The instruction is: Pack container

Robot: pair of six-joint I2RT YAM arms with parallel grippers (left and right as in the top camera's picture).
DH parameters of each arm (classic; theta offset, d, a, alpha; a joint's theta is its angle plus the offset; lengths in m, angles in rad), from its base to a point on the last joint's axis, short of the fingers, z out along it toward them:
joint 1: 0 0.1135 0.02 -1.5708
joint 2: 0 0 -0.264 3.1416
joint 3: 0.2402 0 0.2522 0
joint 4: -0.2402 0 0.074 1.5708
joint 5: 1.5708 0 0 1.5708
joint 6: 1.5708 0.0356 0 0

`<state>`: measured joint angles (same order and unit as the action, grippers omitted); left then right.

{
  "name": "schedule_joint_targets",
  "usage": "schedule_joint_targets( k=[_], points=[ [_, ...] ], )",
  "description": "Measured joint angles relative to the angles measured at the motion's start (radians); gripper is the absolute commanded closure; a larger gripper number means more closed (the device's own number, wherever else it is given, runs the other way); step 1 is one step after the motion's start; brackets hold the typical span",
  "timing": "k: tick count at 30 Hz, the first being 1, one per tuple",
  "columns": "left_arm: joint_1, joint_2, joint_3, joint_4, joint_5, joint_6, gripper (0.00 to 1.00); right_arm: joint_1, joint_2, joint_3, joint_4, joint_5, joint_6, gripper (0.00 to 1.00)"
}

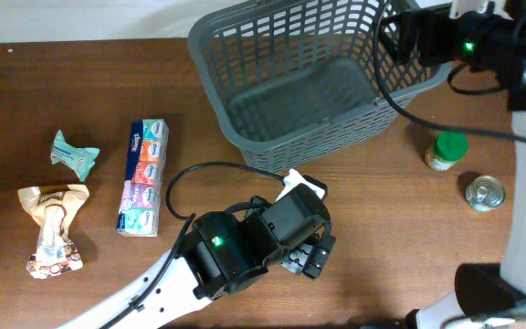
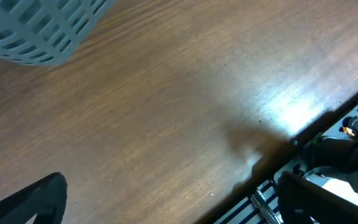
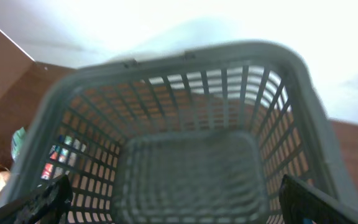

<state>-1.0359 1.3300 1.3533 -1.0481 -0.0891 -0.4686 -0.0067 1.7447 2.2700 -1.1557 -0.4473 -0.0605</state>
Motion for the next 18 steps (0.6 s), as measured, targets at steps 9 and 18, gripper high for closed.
schedule_joint_targets(
  k=[9, 18],
  points=[
    [0.0, 0.0, 0.0, 0.0, 0.042, 0.0, 0.02, 0.0, 0.103, 0.0, -0.01, 0.0, 0.009, 0.0],
    [0.0, 0.0, 0.0, 0.001, 0.056, -0.003, 0.98, 0.0, 0.102, 0.0, -0.056, 0.039, 0.016, 0.76]
  ],
)
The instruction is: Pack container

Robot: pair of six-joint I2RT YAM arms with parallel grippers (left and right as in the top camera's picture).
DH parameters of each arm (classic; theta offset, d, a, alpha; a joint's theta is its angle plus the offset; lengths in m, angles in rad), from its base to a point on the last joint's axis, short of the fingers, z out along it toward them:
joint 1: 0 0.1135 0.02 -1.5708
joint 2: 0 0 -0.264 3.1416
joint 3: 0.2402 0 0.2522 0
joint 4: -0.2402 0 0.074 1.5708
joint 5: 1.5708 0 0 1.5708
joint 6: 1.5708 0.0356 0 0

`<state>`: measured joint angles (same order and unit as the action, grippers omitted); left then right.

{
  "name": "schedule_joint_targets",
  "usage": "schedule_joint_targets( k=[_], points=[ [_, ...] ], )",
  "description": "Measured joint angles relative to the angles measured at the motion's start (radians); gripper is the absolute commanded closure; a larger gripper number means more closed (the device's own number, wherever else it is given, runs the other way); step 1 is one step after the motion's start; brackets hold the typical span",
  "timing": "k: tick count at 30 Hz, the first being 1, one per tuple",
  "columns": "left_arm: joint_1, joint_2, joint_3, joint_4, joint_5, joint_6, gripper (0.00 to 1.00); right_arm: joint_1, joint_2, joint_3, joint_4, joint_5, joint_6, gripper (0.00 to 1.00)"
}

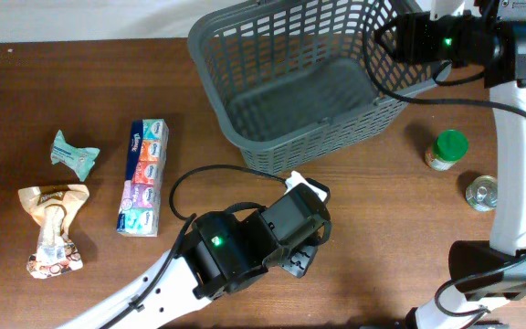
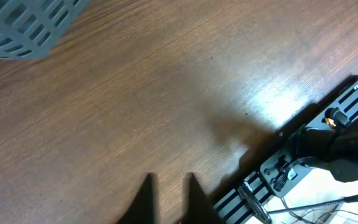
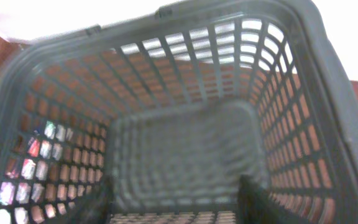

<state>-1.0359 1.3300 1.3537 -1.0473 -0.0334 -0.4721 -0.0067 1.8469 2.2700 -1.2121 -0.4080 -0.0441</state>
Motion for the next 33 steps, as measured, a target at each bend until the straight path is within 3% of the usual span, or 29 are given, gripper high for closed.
schedule_joint_targets(
  k=[3, 14, 33],
  points=[
    [0.0, 0.0, 0.0, 0.017, 0.0, -0.001, 0.98, 0.0, 0.004, 0.0, -0.039, 0.029, -0.003, 0.96],
    [0.0, 0.0, 0.001, 0.173, -0.171, -0.107, 0.98, 0.0, 0.038, 0.0, -0.09, 0.314, 0.065, 0.96],
    [0.0, 0.13, 0.001, 0.181, -0.233, -0.139, 0.98, 0.0, 0.09, 0.0, -0.101, 0.34, 0.071, 0.96]
  ],
)
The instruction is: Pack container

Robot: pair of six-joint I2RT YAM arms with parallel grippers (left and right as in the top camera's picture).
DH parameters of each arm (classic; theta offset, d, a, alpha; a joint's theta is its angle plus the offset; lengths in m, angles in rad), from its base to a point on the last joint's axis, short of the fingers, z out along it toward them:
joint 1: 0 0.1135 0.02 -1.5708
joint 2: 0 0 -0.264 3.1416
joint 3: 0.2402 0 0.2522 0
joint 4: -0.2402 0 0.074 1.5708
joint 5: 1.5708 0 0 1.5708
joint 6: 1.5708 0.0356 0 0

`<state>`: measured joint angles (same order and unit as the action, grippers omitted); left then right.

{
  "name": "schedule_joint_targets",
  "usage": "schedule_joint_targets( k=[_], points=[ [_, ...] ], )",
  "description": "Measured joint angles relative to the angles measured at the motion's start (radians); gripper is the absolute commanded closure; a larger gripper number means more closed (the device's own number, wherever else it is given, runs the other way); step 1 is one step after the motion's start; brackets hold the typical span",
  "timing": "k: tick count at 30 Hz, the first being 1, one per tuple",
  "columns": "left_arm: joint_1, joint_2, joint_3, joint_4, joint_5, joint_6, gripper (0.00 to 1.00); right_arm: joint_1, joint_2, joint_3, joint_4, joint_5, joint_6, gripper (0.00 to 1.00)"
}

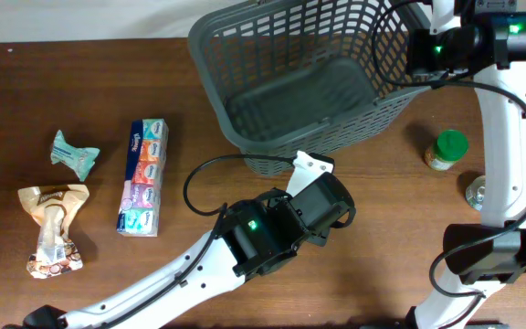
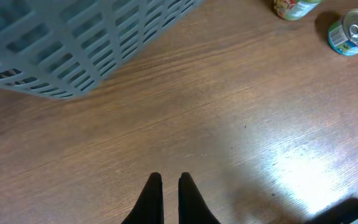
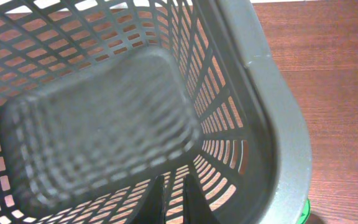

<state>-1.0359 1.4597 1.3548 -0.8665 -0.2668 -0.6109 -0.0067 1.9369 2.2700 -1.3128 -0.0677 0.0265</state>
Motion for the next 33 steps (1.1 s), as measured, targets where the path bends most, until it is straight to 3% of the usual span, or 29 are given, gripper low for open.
schedule_joint_targets(
  k=[18, 33],
  points=[
    [0.005, 0.0, 0.0, 0.064, -0.087, 0.0, 0.98, 0.0, 0.011, 0.0, -0.011, 0.008, 0.0, 0.96],
    [0.101, 0.0, 0.0, 0.069, -0.106, 0.0, 0.98, 0.0, 0.034, 0.0, -0.041, 0.009, 0.0, 0.96]
  ],
)
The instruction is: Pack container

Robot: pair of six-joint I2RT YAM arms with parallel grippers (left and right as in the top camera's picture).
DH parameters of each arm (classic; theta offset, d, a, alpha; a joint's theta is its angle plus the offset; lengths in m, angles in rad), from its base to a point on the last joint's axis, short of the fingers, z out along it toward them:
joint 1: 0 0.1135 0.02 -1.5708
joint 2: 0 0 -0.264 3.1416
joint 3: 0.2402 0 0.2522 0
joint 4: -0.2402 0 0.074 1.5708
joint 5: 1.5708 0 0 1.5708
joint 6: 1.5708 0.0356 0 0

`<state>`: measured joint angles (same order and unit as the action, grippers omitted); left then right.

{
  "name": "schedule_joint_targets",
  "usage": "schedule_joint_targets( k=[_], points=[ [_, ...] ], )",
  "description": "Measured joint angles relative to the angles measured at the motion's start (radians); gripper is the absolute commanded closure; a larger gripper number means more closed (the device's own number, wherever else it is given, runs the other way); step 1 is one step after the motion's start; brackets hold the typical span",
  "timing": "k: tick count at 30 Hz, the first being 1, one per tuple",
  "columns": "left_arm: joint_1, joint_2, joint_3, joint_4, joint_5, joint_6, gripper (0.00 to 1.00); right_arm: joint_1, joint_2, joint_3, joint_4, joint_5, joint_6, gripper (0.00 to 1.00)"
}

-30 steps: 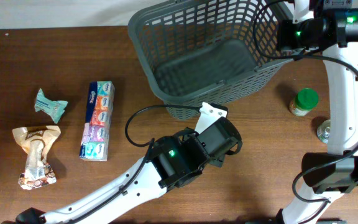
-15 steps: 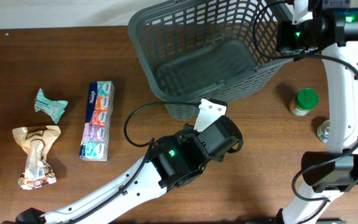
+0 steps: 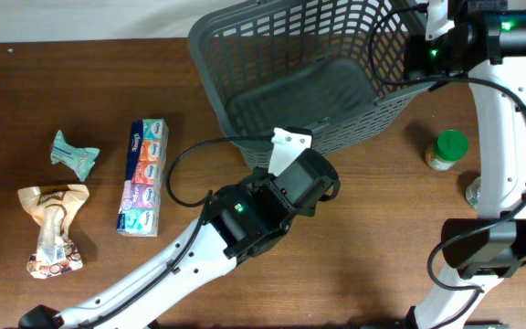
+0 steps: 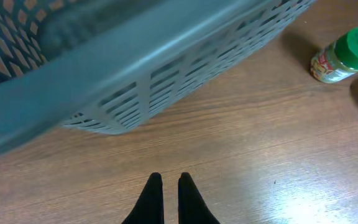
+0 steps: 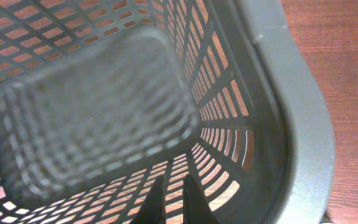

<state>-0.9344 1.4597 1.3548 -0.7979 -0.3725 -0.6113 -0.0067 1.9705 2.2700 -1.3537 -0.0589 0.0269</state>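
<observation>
The grey mesh basket (image 3: 299, 73) stands at the back of the table with nothing in it. My right gripper (image 5: 171, 183) is shut and empty, low inside the basket (image 5: 291, 93) by its right wall. My left gripper (image 4: 169, 178) is also shut and empty, over bare wood just in front of the basket's front wall (image 4: 135, 56). A tissue multipack (image 3: 144, 176), a teal wrapped piece (image 3: 73, 153) and a brown bone-treat bag (image 3: 53, 228) lie at the left. A green-lidded jar (image 3: 446, 151) stands right of the basket.
A tin can (image 3: 471, 192) sits near the jar, partly hidden behind the right arm; the left wrist view shows the jar (image 4: 344, 56) and the can's edge. The left arm (image 3: 199, 247) crosses the table's front middle.
My left gripper has moved from open table up close to the basket's front wall. The right gripper has shifted slightly inside the basket. Both stay shut.
First both grippers were wide open, the left near the table's front edge, the right above the basket. Then their fingers stood closer together. Later both were shut, the right inside the basket. Now the left is at the basket's front.
</observation>
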Motion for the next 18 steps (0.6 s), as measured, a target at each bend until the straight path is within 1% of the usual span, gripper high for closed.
schedule_joint_targets(
  k=[8, 18],
  points=[
    [0.006, 0.0, 0.0, 0.0, 0.0, 0.0, 0.98, 0.0, 0.0, 0.0, -0.005, 0.0, 0.0, 0.96],
    [0.071, 0.0, 0.0, 0.003, 0.0, 0.0, 0.98, 0.0, 0.0, -0.04, -0.007, -0.001, 0.0, 0.96]
  ],
)
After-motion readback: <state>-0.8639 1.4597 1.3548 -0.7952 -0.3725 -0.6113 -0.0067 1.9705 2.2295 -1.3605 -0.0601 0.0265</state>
